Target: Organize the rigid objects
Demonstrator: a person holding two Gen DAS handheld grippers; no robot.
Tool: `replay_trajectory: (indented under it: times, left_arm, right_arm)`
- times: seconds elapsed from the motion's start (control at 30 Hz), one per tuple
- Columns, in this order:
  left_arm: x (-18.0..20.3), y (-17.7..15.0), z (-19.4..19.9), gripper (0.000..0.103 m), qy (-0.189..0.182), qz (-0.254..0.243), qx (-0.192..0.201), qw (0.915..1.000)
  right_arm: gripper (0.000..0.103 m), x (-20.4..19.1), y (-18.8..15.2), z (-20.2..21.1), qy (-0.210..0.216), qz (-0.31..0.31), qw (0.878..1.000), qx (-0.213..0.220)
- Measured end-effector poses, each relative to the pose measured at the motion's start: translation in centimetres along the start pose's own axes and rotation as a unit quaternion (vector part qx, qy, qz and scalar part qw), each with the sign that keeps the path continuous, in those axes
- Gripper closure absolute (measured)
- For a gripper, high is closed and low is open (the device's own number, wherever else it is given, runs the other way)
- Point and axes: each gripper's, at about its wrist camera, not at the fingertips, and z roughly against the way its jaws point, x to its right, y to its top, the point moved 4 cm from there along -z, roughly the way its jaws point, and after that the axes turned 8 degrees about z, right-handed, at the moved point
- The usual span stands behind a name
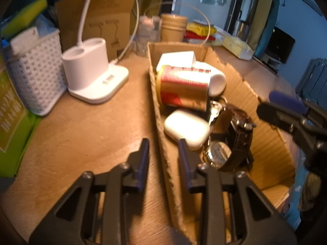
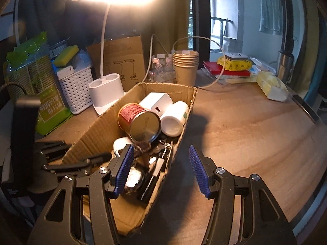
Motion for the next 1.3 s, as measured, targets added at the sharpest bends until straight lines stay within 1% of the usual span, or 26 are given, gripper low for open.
replay_trajectory:
  times: [0.03, 0.07, 0.1, 0.13, 0.23, 0.27, 0.3, 0.37, 0.53, 0.63, 0.73, 0.8, 0.9, 1.0, 1.07, 1.13, 1.3]
  left_arm:
    - [0.0, 0.1, 0.3, 0.065, 0.003, 0.0, 0.007, 1.0]
    - [0.0, 0.2, 0.8, 0.061, 0.008, -0.002, 0.017, 0.9998]
    - [0.1, 0.4, 1.3, 0.051, 0.013, -0.005, 0.029, 0.9995]
    - [0.2, 0.5, 1.8, 0.048, 0.014, -0.006, 0.039, 0.9991]
    - [0.6, 0.9, 3.1, 0.047, 0.02, -0.014, 0.068, 0.9974]
    - [0.8, 1.0, 3.5, 0.044, 0.024, -0.018, 0.077, 0.9966]
    - [0.9, 1.1, 3.9, 0.037, 0.027, -0.022, 0.087, 0.9956]
    - [1.1, 1.2, 4.5, 0.031, 0.025, -0.028, 0.099, 0.9943]
    - [1.9, 1.7, 7.1, 0.028, 0.015, -0.037, 0.139, 0.9895]
    - [2.8, 1.8, 8.1, 0.026, 0.02, -0.044, 0.146, 0.9881]
    - [3.9, 1.9, 9.9, 0.025, 0.027, -0.058, 0.17, 0.9833]
    - [4.5, 2.0, 11.3, 0.023, 0.022, -0.058, 0.181, 0.9816]
    - [5.8, 2.0, 12.9, 0.016, -0.003, -0.059, 0.187, 0.9806]
    - [7.2, 1.7, 13.9, 0.016, -0.01, -0.064, 0.189, 0.9797]
    - [8.2, 1.3, 14.7, 0.016, -0.016, -0.073, 0.191, 0.9788]
    - [9.2, 1.0, 15.4, 0.015, -0.023, -0.082, 0.192, 0.9777]
    - [10.9, 0.3, 17.4, 0.015, -0.04, -0.077, 0.198, 0.9763]
  right_arm:
    - [0.044, 0.1, -0.2, 0.1, -0.002, -0.003, 1.0, -0.001]
    - [0.044, 0.2, -0.4, 0.3, -0.005, -0.005, 1.0, -0.002]
    - [0.044, 0.4, -0.5, 0.5, -0.008, -0.008, 1.0, -0.004]
    - [0.044, 0.6, -0.7, 0.8, -0.012, -0.011, 1.0, -0.004]
    - [0.044, 1.0, -1.1, 1.7, -0.024, -0.016, 1.0, -0.003]
    - [0.044, 1.1, -1.2, 2.1, -0.028, -0.019, 0.999, -0.001]
    - [0.044, 1.2, -1.3, 2.4, -0.031, -0.021, 0.999, 0.0]
    - [0.044, 1.6, -1.5, 3.3, -0.037, -0.027, 0.999, 0.003]
    - [0.044, 2.1, -1.9, 5.5, -0.057, -0.029, 0.998, 0.008]
    - [0.044, 2.4, -2.2, 6.9, -0.068, -0.037, 0.997, 0.016]
    - [0.044, 2.5, -2.3, 8.5, -0.08, -0.043, 0.995, 0.03]
    - [0.044, 2.6, -2.3, 9.6, -0.087, -0.045, 0.994, 0.037]
    - [0.044, 2.6, -2.2, 11.1, -0.095, -0.043, 0.993, 0.048]
    - [0.043, 2.8, -2.2, 12.9, -0.109, -0.043, 0.991, 0.061]
    - [0.038, 2.8, -2.2, 13.9, -0.111, -0.044, 0.99, 0.069]
    - [0.038, 2.9, -2.1, 15.0, -0.115, -0.043, 0.989, 0.079]
    - [0.037, 3.1, -2.0, 17.2, -0.127, -0.047, 0.985, 0.103]
